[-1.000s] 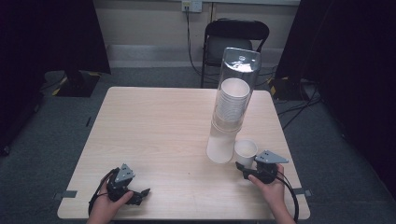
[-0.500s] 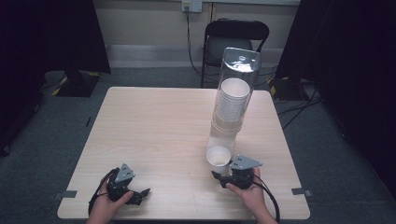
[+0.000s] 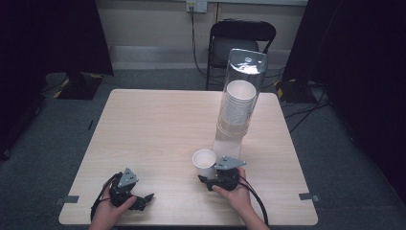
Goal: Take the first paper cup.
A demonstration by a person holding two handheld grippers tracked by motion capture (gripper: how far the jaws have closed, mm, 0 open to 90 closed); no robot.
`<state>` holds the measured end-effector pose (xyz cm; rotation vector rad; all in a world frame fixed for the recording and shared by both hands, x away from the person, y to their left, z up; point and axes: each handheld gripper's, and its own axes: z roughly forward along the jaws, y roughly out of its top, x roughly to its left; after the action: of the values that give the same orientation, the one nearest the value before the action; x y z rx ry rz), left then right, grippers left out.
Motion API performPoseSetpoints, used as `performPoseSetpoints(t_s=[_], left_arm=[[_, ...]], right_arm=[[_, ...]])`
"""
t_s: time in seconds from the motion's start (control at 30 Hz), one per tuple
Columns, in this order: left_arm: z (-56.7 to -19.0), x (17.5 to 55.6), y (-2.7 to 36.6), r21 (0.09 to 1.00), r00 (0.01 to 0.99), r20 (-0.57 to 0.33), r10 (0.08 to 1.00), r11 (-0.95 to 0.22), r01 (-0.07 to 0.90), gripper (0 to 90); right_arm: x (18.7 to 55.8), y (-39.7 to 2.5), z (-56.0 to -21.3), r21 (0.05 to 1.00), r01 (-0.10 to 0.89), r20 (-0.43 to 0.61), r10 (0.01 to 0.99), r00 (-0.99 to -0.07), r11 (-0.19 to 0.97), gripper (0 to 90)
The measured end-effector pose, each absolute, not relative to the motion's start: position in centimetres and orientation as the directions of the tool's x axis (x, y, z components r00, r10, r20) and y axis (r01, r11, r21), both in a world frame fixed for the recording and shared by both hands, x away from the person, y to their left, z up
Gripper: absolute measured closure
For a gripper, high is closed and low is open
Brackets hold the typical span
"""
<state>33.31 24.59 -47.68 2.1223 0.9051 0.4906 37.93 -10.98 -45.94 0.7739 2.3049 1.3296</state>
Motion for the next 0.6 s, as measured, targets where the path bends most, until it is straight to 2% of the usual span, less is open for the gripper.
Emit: performPoseSetpoints(t_s=[0.23, 0.4, 0.6], left_arm=[[-47.7, 33.3, 24.6, 0.771, 0.674, 0.049, 0.737, -0.457, 0.443, 0.0], [-47.7, 33.3, 24.6, 0.771, 0.675, 0.05, 0.737, -0.458, 0.443, 0.0], [-47.7, 33.3, 24.6, 0.771, 0.675, 0.05, 0.737, -0.458, 0.443, 0.0]], right_arm=[[38.3, -8.1, -46.1, 0.842, 0.268, -0.08, 0.6, -0.796, 0.468, 32.7], [38.2, -7.7, -46.1, 0.832, 0.258, -0.105, 0.596, -0.796, 0.491, 31.5], [37.9, -8.4, -46.2, 0.821, 0.263, -0.117, 0.6, -0.791, 0.506, 23.1]])
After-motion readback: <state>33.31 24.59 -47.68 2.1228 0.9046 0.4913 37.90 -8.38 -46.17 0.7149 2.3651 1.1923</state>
